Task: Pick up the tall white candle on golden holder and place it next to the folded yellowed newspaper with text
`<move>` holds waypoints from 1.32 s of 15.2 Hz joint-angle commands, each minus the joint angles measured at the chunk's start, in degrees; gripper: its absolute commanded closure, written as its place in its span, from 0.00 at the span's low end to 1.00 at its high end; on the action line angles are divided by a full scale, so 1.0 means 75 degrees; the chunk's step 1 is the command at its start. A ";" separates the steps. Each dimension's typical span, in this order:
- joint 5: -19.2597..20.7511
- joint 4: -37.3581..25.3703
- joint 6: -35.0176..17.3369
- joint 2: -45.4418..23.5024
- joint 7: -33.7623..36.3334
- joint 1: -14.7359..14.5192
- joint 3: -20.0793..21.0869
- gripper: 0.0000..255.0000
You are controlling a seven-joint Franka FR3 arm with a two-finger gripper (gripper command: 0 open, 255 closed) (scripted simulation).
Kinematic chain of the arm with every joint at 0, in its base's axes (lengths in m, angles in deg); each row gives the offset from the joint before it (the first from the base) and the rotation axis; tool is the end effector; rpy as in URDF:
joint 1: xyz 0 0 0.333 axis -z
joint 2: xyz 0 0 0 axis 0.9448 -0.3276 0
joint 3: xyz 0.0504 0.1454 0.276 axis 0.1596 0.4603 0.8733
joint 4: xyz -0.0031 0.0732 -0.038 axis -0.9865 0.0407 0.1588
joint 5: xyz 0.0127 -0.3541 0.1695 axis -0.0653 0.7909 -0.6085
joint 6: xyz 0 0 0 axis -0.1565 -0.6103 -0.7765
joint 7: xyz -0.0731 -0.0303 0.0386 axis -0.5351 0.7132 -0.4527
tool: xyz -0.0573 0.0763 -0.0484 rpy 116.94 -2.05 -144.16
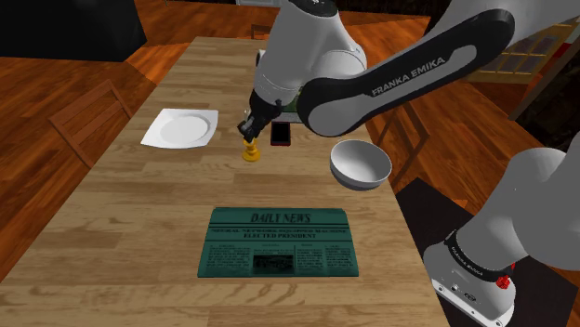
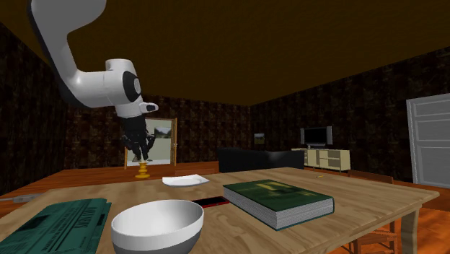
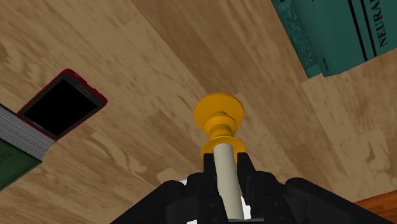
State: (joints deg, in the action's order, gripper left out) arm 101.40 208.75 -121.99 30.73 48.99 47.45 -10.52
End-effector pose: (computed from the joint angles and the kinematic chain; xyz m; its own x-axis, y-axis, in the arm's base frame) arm 0.4658 0.2966 0.4200 0.8566 0.3014 0.4187 0.3273 -0.9449 0.0107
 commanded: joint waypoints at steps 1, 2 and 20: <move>0.0102 0.0110 -0.0204 -0.0096 0.0099 0.0007 0.0001 1.00; 0.0157 0.0152 -0.0301 -0.0155 0.0148 0.0012 -0.0001 1.00; 0.1479 0.0543 -0.1775 -0.1301 0.1304 -0.0066 -0.0278 1.00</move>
State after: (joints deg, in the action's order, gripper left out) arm 112.26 212.82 -135.16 21.11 58.52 47.03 -12.53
